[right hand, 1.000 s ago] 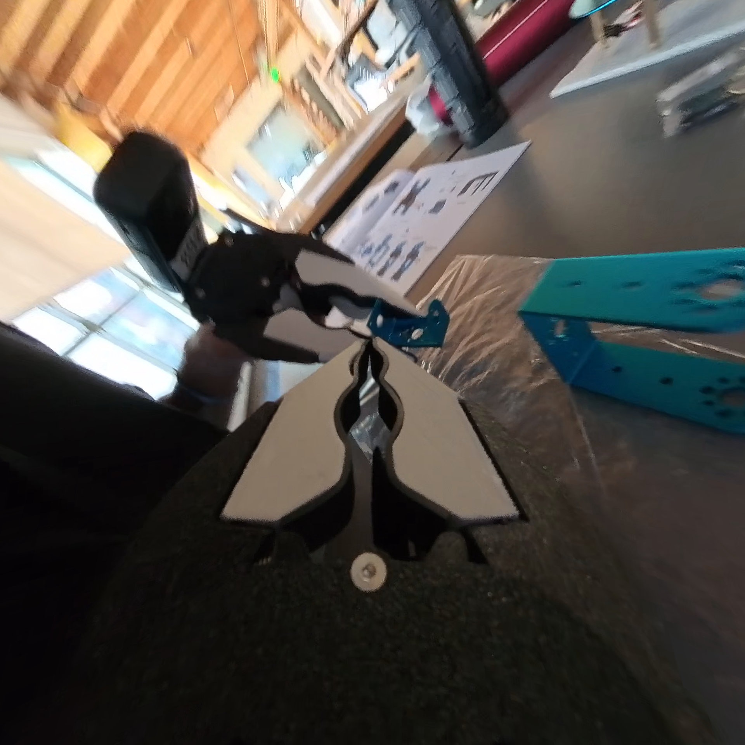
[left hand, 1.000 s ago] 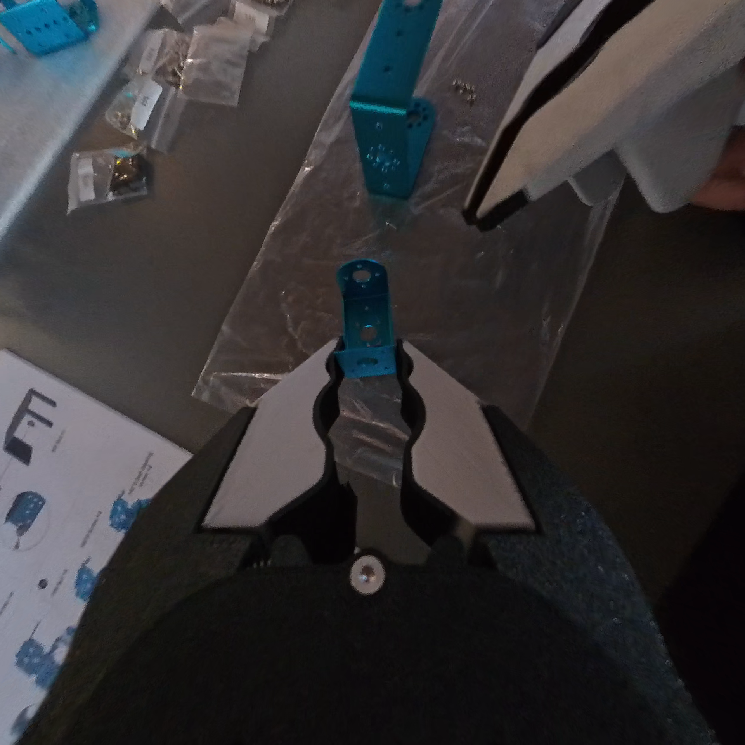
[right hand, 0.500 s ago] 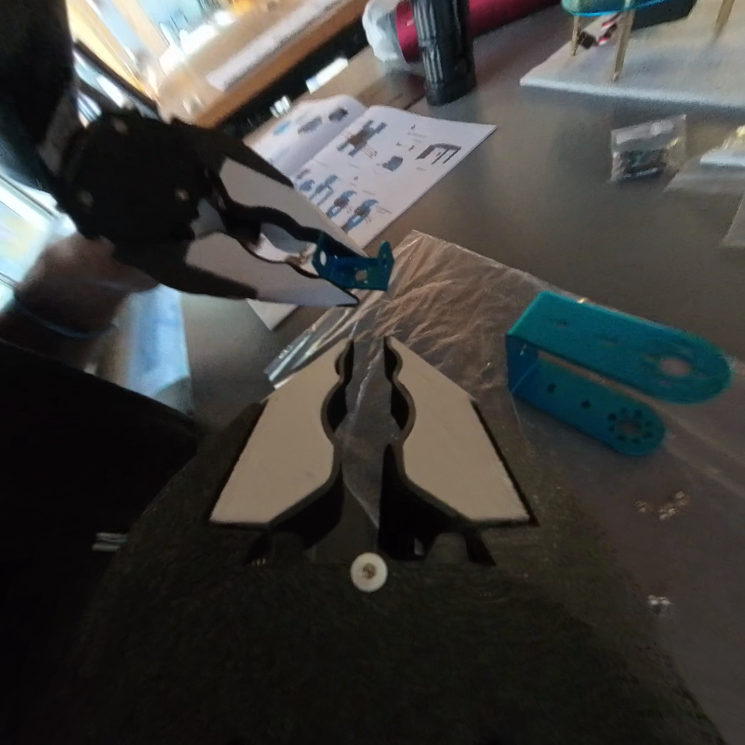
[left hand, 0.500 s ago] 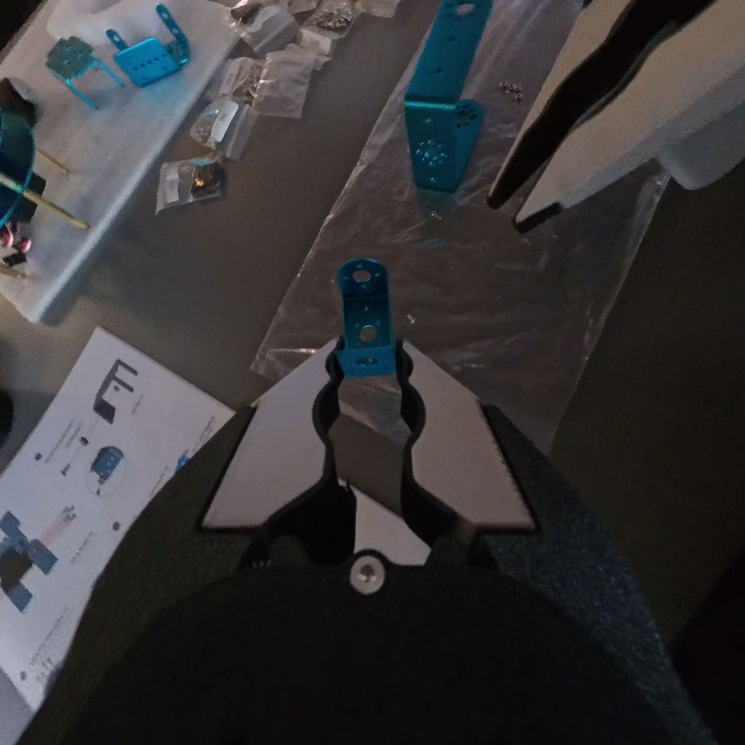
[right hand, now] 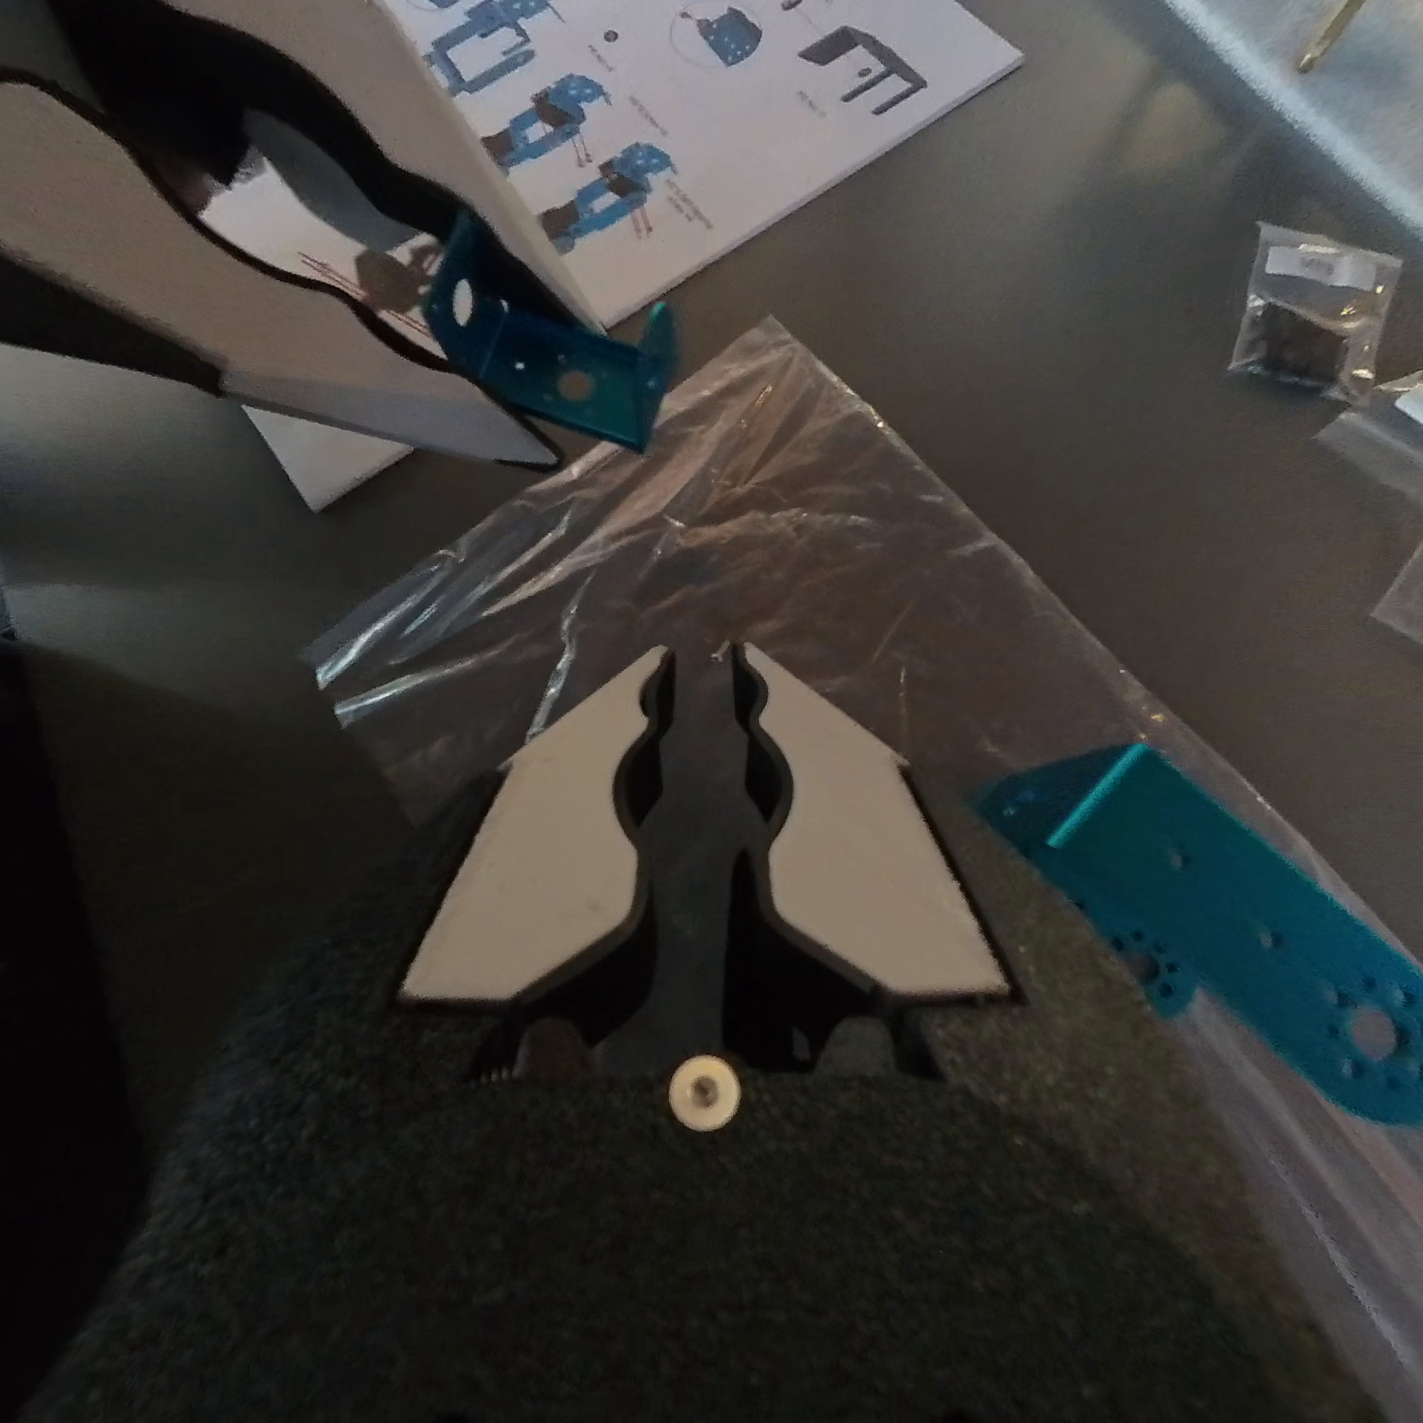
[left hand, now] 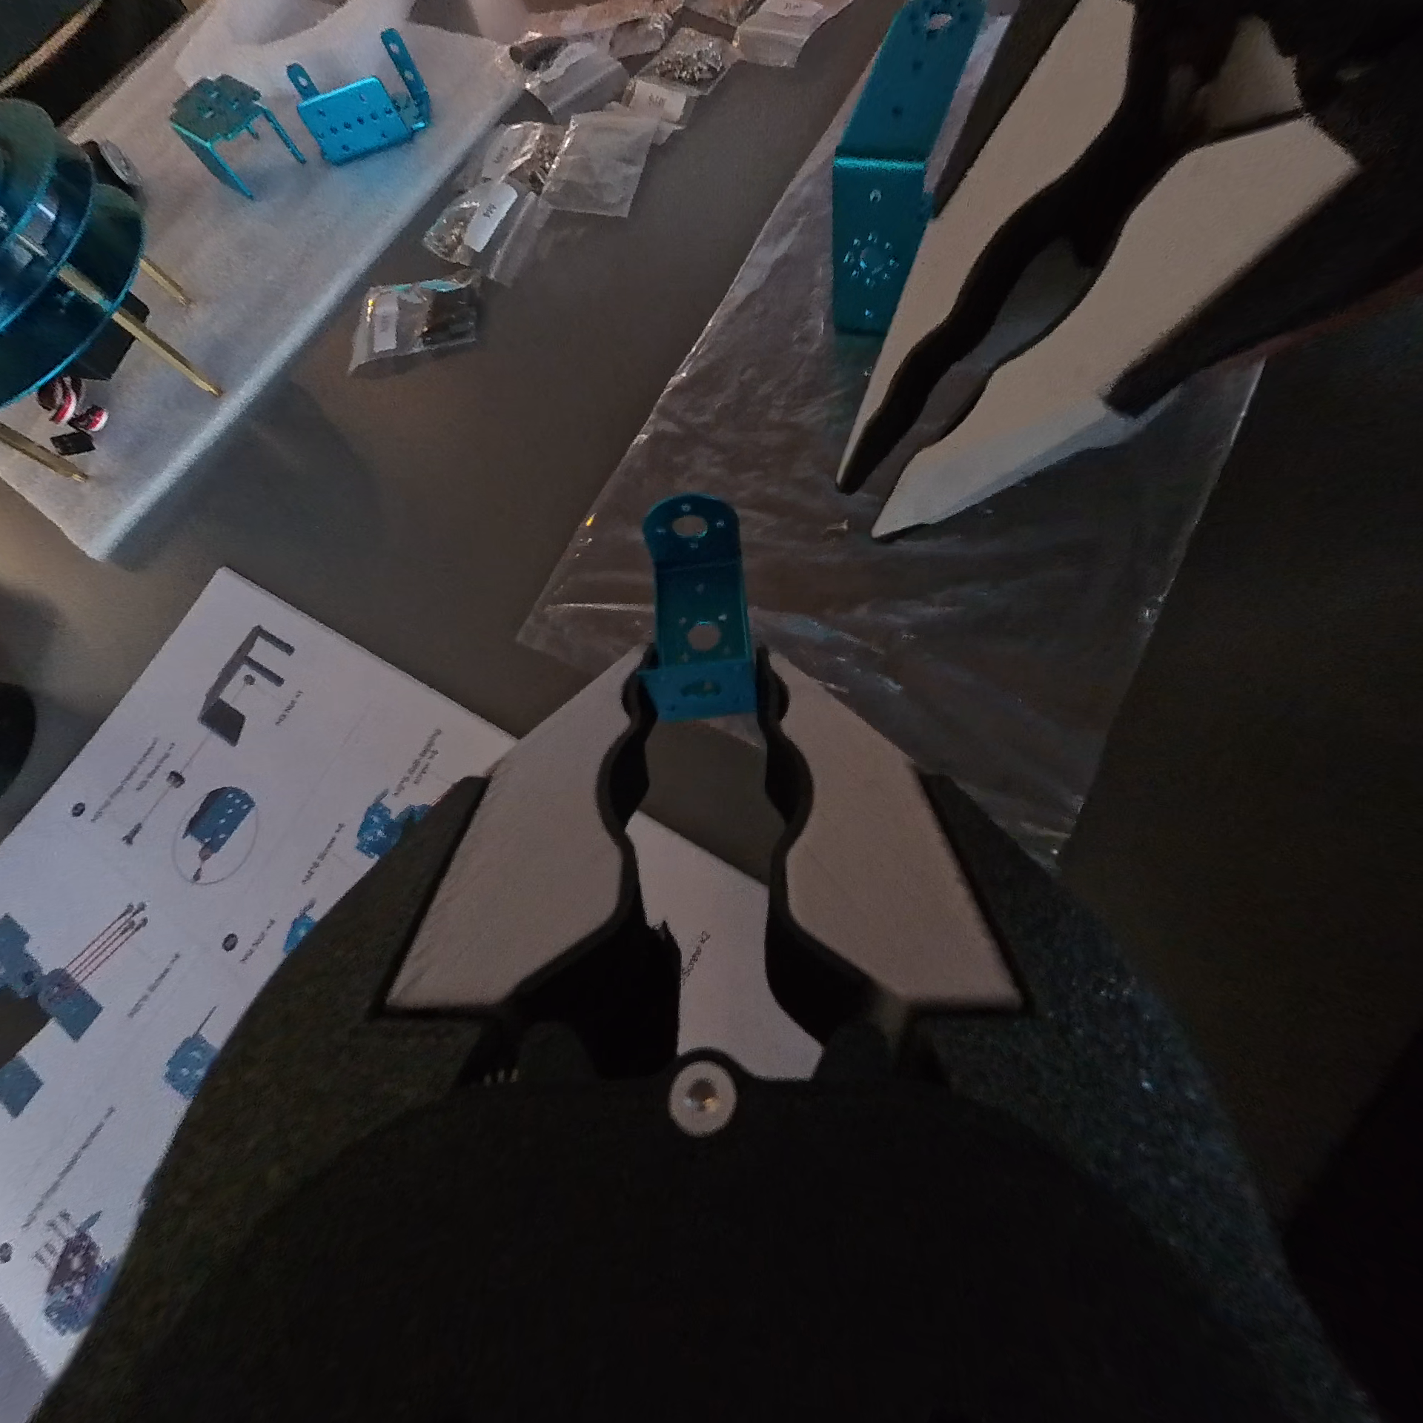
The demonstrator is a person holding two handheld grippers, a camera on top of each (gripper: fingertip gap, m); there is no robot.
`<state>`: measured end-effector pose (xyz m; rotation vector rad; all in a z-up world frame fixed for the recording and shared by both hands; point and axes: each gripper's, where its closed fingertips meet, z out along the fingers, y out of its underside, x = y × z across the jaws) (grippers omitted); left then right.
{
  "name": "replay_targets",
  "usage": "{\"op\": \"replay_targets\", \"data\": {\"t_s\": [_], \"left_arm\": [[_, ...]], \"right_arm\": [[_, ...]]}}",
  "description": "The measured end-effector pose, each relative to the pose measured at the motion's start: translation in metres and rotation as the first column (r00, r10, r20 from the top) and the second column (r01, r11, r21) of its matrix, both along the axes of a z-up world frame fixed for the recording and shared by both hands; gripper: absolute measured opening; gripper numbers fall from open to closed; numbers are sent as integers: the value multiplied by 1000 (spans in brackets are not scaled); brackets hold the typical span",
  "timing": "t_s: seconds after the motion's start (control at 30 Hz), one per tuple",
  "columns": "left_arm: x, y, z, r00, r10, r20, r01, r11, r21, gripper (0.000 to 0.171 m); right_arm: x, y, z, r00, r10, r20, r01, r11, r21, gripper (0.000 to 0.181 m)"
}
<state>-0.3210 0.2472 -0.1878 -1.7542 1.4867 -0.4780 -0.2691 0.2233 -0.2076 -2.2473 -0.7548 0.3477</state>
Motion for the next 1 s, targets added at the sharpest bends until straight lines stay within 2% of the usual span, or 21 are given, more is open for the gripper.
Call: {"op": "replay_targets", "data": {"t_s": [0.3,0.63,0.83,1.0], "left_arm": [[-13,3,-1,1000,-3,23,3,1000,-6,24],[-11,0,-2,999,-28,35,28,1000,-10,24],[-4,-2,1,997,-60,49,60,998,10,24],[6,-3,0,995,-79,58,78,997,10,24]], "right_arm": [[0,4,-7,1000,-1,20,2,999,-36,7],[-3,3,-10,1000,7,8,-6,998,-62,2],[-1,2,-10,1000,-19,-22,17,997,-70,0],[0,-2,0,989,-65,-131,55,995,-80,0]]}}
